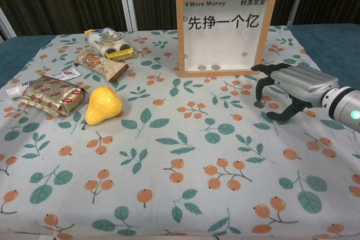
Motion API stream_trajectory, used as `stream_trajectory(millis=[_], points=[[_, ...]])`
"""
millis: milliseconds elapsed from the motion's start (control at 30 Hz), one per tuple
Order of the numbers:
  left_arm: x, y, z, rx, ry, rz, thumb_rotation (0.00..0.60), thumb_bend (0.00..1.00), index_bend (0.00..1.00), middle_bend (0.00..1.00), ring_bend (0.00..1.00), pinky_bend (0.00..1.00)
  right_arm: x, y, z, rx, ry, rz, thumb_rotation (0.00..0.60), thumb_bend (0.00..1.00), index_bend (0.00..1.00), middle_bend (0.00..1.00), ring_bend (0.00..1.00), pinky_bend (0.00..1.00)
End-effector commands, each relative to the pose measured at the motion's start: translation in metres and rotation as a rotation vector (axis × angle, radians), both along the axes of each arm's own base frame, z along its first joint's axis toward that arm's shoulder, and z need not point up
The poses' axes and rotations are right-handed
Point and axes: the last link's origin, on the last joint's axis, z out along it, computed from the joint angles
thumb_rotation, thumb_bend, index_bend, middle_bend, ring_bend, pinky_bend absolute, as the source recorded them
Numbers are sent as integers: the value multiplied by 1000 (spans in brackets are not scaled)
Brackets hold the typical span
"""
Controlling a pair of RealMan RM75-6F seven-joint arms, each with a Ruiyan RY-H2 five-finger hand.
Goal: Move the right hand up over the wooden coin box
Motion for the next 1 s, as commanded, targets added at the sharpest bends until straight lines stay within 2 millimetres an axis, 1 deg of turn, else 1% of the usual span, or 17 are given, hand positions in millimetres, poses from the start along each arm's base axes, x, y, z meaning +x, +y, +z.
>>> stream_trajectory(millis=[33, 633, 1000], points=[[1, 1, 0, -1, -2, 0, 600, 394, 0, 0, 0, 0, -1, 0, 0, 0, 4, -1, 600, 480, 528, 0, 0, 0], [-4, -1, 1, 4, -3, 9, 600, 395, 0, 0, 0, 0, 0, -3, -4, 8, 9, -8, 600, 480, 521, 0, 0, 0], [-5, -1, 1, 3, -3, 12, 600, 394, 0, 0, 0, 0, 0, -3, -7, 8, 16, -8, 600, 480, 540, 0, 0, 0]])
